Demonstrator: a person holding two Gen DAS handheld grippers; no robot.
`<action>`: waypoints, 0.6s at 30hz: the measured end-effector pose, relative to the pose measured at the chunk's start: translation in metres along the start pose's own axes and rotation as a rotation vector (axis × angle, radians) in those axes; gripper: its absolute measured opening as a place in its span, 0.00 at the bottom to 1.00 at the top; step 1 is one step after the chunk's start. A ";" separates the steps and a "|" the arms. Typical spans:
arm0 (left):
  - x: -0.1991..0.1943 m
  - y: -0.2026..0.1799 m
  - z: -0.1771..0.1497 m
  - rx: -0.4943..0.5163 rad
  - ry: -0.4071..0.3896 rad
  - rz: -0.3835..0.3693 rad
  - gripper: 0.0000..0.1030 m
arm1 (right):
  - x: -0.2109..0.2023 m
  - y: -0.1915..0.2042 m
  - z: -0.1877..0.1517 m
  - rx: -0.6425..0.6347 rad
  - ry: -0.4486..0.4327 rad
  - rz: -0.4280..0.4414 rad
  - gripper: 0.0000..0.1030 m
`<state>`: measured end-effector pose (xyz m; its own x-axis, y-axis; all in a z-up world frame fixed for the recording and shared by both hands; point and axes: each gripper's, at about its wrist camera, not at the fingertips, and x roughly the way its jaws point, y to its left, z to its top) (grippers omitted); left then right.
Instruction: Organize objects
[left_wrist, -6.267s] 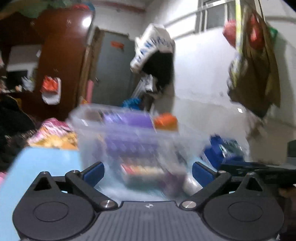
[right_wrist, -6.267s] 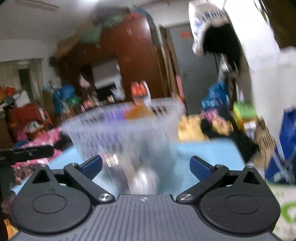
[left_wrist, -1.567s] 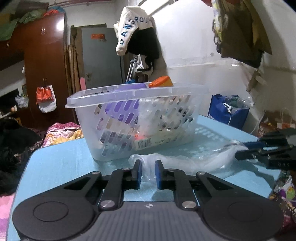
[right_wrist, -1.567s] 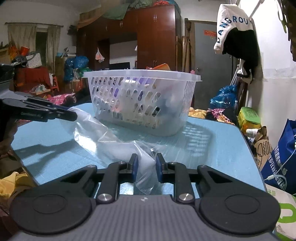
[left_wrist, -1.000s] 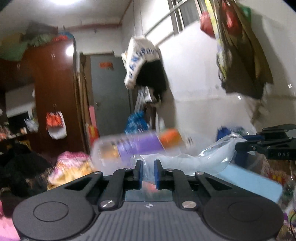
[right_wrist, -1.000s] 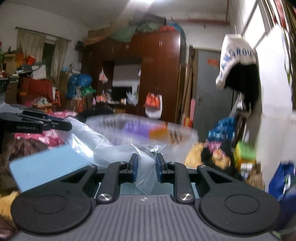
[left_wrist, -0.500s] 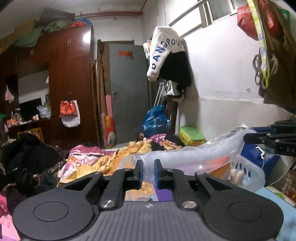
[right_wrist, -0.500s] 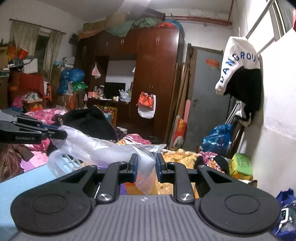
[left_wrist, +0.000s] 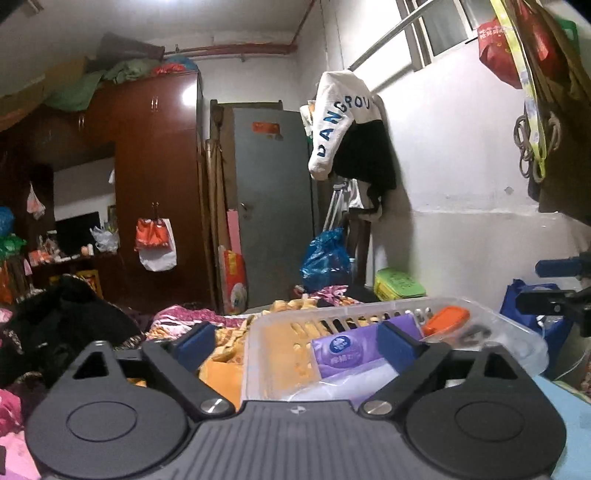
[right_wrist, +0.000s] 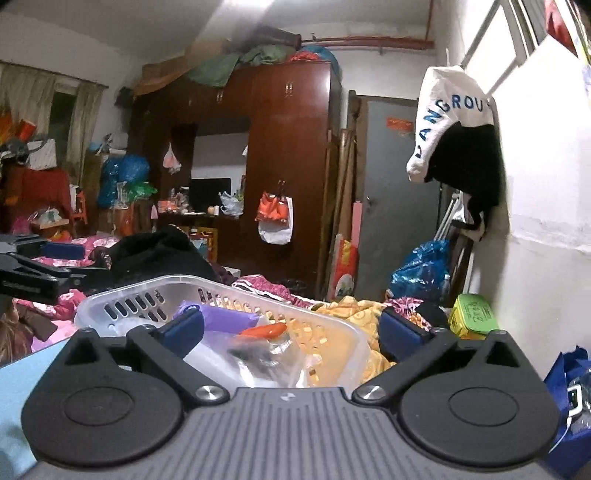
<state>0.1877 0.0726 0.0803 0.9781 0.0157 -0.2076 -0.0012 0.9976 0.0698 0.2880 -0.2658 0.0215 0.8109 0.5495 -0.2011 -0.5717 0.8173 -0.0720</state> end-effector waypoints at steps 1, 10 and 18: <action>-0.001 -0.001 -0.001 0.009 0.002 0.000 0.98 | 0.001 -0.001 0.001 0.011 0.015 0.000 1.00; -0.011 -0.010 -0.009 -0.004 0.003 -0.041 1.00 | -0.002 -0.004 0.001 0.091 0.011 0.072 1.00; -0.020 -0.016 -0.007 0.000 0.037 -0.013 1.00 | -0.011 -0.009 0.008 0.136 0.004 0.145 1.00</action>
<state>0.1668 0.0571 0.0767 0.9697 0.0050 -0.2441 0.0115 0.9977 0.0664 0.2851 -0.2782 0.0324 0.7207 0.6625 -0.2040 -0.6599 0.7458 0.0906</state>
